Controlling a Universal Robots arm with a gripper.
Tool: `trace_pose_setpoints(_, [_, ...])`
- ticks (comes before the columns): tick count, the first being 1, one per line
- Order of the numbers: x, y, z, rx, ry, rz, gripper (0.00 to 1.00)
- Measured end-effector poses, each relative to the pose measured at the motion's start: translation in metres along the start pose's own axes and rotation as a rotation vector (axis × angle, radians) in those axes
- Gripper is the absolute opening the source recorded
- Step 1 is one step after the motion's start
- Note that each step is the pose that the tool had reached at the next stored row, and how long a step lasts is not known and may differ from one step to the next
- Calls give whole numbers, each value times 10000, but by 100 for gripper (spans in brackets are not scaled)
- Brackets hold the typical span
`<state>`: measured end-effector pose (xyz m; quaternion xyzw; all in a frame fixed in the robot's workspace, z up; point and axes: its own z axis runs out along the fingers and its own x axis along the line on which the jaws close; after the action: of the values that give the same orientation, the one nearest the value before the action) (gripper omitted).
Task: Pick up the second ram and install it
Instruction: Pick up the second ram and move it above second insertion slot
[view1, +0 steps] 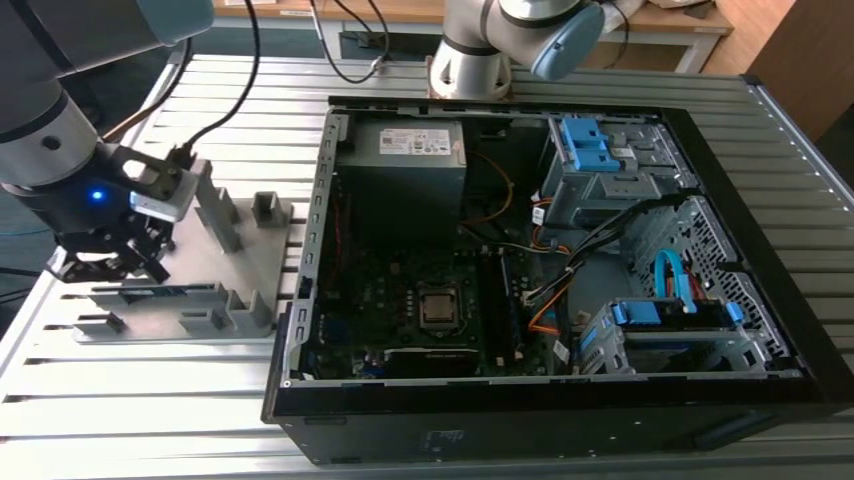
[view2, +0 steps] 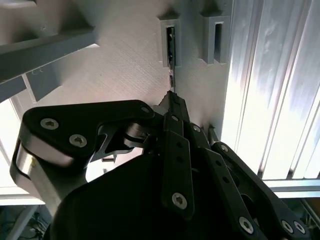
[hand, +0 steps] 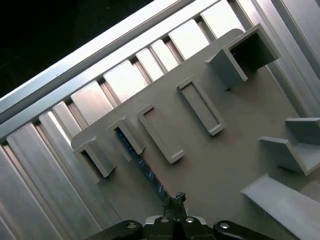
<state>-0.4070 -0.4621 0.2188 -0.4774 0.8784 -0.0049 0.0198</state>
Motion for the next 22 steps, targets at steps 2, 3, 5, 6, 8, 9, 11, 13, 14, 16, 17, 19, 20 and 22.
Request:
trace_pose_setpoints(2, [0,0,0,-6,-6,-196,10])
trace_pose_setpoints(3, [0,0,0,-9,-8,-296,10])
trace_pose_setpoints(5, [0,0,0,-14,-14,-489,10])
trace_pose_setpoints(6, [0,0,0,-18,-16,-585,10])
trace_pose_setpoints(8, [0,0,0,-23,-22,-783,10])
trace_pose_setpoints(9, [0,0,0,-26,-25,-877,10])
trace_pose_setpoints(11, [0,0,0,-32,-29,-1064,10])
trace_pose_setpoints(13, [0,0,0,-38,-35,-1257,10])
trace_pose_setpoints(14, [0,0,0,-41,-37,-1350,10])
trace_pose_setpoints(16, [0,0,0,-46,-42,-1530,10])
trace_pose_setpoints(17, [0,0,0,-49,-44,-1622,10])
trace_pose_setpoints(19, [0,0,0,-54,-49,-1797,10])
trace_pose_setpoints(20, [0,0,0,-57,-52,-1883,10])
trace_pose_setpoints(22, [0,0,0,-62,-57,-2058,10])
